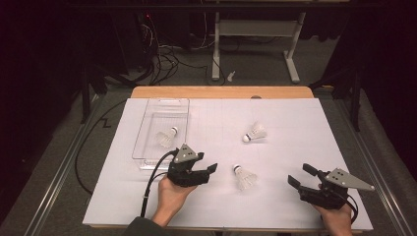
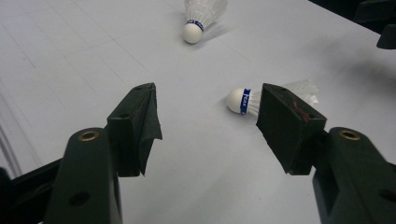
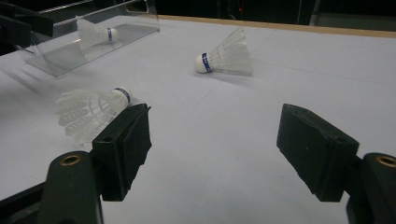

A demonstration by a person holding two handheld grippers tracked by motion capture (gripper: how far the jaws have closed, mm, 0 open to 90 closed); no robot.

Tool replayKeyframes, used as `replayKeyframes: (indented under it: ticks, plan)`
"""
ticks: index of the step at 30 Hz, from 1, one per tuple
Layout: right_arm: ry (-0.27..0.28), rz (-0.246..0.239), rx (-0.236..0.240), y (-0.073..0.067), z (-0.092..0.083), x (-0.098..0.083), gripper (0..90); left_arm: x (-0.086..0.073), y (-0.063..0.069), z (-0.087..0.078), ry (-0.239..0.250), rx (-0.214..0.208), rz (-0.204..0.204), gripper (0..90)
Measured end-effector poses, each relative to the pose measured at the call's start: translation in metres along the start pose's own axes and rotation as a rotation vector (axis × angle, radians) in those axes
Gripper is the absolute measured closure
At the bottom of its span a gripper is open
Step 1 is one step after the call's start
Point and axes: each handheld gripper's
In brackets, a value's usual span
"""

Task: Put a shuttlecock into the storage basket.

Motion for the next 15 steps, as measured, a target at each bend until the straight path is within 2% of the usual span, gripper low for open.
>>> replayKeyframes:
  ticks: [10,15]
  plan:
    - [-0.006,-0.007,0.003,-0.001,0.001,0.0,26.3,0.004,0.001,0.008,-0.002,-0.015,0.001,38.8]
    - [-0.006,-0.007,0.005,0.0,0.002,0.0,26.3,0.006,0.007,0.013,-0.016,-0.027,0.02,38.8]
Point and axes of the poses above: each handheld gripper's, and its own axes: z roughly forward along the jaws, x roughly out of its top, y roughly to its right, and after that the axes turned 12 degrees about -y, right-handed
